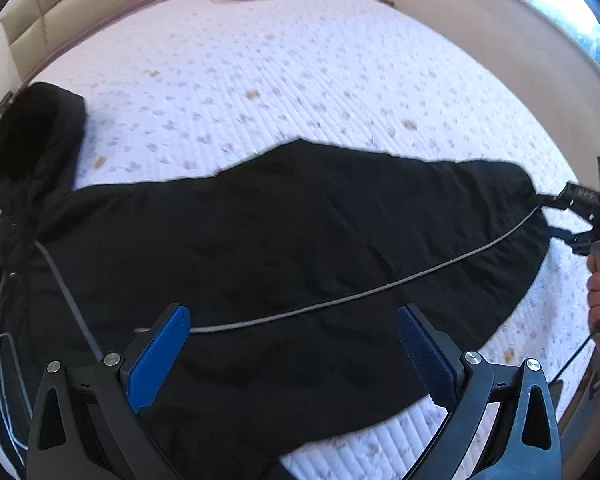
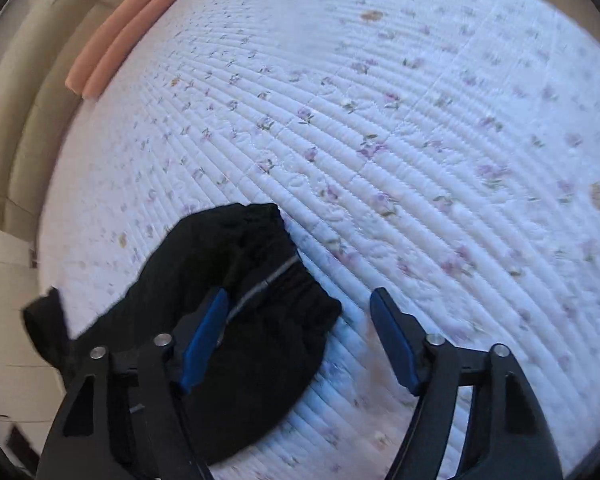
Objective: Fold large clothes
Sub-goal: 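Grasp the black jacket's sleeve cuff with the right tool, then carry the held sleeve across the jacket body with the right tool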
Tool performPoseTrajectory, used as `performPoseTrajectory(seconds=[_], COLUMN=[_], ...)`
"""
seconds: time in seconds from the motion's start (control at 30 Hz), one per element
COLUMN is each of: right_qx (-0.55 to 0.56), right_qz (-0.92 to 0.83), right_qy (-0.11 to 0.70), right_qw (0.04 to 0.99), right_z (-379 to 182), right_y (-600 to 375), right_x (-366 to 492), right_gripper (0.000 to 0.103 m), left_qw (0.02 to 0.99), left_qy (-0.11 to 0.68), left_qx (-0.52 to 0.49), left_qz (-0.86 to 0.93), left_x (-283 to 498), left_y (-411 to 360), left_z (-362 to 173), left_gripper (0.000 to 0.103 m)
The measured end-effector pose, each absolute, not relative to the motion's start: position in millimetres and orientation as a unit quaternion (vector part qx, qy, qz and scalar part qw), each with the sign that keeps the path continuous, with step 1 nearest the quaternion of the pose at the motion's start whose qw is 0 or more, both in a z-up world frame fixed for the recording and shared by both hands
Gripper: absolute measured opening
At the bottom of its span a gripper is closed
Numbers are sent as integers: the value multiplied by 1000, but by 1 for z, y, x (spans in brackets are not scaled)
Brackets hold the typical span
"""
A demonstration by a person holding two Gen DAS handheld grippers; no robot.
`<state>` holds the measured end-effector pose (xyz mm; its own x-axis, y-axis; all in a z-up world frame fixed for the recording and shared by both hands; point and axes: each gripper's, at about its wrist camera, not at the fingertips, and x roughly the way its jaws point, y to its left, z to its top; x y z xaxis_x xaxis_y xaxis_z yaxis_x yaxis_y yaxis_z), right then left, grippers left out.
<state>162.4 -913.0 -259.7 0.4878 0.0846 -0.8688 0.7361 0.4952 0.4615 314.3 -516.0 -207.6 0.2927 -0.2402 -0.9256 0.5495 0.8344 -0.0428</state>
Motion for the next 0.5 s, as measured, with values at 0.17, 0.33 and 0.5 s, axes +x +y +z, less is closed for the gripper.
performPoseTrajectory(seconds=[0.17, 0.33, 0.5], right_qx=[446, 400, 302], right_qz=[-199, -192, -220], right_qy=[456, 448, 448], right_qw=[744, 776, 812], right_z=[-261, -220, -177], right_y=[-905, -896, -876], right_x=[171, 171, 167], right_gripper=[46, 25, 13], left_qw=[781, 784, 779], left_qy=[555, 548, 557], left_qx=[145, 170, 163], left_qz=[-248, -236, -236], left_x=[322, 322, 329], left_y=[-531, -542, -545], left_z=[-238, -248, -253], left_gripper=[96, 76, 67])
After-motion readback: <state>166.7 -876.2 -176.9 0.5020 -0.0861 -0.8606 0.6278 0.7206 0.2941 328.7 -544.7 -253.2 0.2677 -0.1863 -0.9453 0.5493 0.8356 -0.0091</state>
